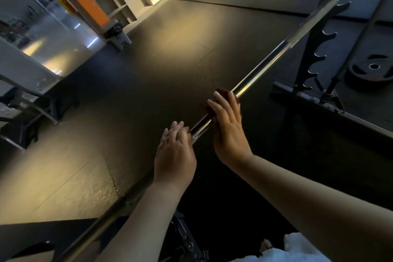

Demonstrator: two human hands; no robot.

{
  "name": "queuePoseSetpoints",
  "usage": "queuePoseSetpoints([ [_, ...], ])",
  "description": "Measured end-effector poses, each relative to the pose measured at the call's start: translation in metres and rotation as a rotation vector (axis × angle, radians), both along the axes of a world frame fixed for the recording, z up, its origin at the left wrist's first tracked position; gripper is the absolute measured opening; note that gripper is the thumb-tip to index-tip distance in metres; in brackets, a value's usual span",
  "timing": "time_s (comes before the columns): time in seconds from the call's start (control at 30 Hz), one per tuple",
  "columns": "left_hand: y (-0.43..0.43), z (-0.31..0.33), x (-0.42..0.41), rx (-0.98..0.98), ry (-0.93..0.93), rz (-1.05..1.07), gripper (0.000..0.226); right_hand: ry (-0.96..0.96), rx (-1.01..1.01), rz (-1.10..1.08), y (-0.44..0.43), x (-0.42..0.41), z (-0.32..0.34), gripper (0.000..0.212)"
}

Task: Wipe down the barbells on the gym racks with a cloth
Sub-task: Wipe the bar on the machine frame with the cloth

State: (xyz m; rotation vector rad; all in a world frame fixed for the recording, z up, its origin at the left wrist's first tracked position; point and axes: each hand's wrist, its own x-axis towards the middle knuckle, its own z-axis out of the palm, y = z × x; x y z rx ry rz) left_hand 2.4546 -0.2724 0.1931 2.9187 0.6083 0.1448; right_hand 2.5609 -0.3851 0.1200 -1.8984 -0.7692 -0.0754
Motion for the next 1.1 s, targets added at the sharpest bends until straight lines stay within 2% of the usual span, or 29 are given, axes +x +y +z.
queuePoseSetpoints([
  [0.07, -0.006, 0.001, 0.005, 0.015, 0.010, -0.002, 0.043, -0.036, -0.037, 0.041, 0.001, -0.003, 0.002, 0.060],
  [0.2, -0.014, 0.006, 0.019, 0.033, 0.029, 0.001, 0.042, -0.241, -0.162, 0.192, -0.018, 0.029, 0.005, 0.056],
  [0.27, -0.016, 0.007, 0.028, 0.008, 0.035, -0.015, 0.041, -0.215, -0.120, 0.100, -0.027, 0.063, 0.006, 0.047],
  [0.37, -0.022, 0.006, 0.042, -0.009, 0.052, -0.030, 0.042, -0.060, -0.067, -0.114, -0.032, 0.085, 0.010, 0.040],
  [0.43, -0.026, 0.007, 0.053, -0.010, 0.070, -0.036, 0.043, -0.058, -0.127, -0.051, -0.033, 0.082, 0.014, 0.045],
  [0.5, -0.032, 0.010, 0.063, -0.018, 0.087, -0.031, 0.045, -0.136, -0.197, 0.082, -0.038, 0.081, 0.017, 0.049],
  [0.6, -0.041, 0.014, 0.082, -0.013, 0.116, -0.041, 0.047, -0.234, -0.252, 0.181, -0.053, 0.110, 0.018, 0.044],
  [0.67, -0.045, 0.015, 0.095, 0.000, 0.128, -0.057, 0.047, -0.254, -0.247, 0.105, -0.062, 0.139, 0.019, 0.041],
  [0.77, -0.051, 0.014, 0.115, -0.006, 0.148, -0.076, 0.049, -0.167, -0.205, -0.059, -0.067, 0.160, 0.021, 0.039],
  [0.87, -0.058, 0.016, 0.132, 0.007, 0.163, -0.102, 0.049, -0.149, -0.251, 0.043, -0.069, 0.157, 0.021, 0.042],
  [0.97, -0.068, 0.019, 0.152, 0.011, 0.162, -0.119, 0.048, -0.268, -0.303, 0.155, -0.086, 0.175, 0.021, 0.043],
  [1.1, -0.078, 0.020, 0.181, 0.002, 0.168, -0.136, 0.045, -0.307, -0.363, 0.084, -0.105, 0.228, 0.026, 0.039],
])
